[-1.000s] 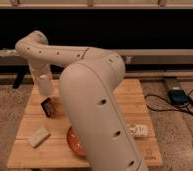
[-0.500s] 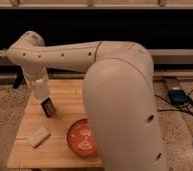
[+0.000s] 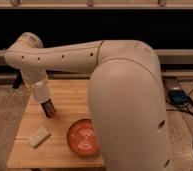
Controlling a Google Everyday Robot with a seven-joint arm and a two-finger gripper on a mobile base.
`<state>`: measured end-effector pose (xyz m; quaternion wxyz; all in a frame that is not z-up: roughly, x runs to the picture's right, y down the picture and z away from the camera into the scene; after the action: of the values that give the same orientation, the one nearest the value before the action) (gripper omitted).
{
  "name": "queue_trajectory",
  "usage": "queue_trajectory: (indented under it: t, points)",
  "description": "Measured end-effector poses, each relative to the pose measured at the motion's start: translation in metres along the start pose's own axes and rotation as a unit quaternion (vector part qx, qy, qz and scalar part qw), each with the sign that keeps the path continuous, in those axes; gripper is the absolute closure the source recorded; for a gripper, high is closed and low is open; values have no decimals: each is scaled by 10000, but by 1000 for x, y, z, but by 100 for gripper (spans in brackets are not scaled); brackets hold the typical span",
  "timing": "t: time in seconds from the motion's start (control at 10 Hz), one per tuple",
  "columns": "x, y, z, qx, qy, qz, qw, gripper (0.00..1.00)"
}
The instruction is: Place the ceramic cup over the eraser
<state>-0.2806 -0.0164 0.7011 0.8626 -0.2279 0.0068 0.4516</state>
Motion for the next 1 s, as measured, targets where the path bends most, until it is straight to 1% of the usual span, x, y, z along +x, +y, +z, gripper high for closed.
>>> queue_trajectory:
  t: [0.3, 0.5, 0.6, 0.7, 0.9, 1.0]
  points:
    - [11, -1, 8, 57, 193, -26, 9998, 100]
    - [18, 2, 28, 70, 363, -42, 9993, 100]
    - [21, 4, 42, 83, 473, -28, 9988, 99]
    - [22, 5, 51, 106, 561, -23, 9984, 96]
    - [24, 11, 71, 176, 790, -15, 9967, 77]
    - [24, 13, 84, 216, 908, 13, 9956, 65]
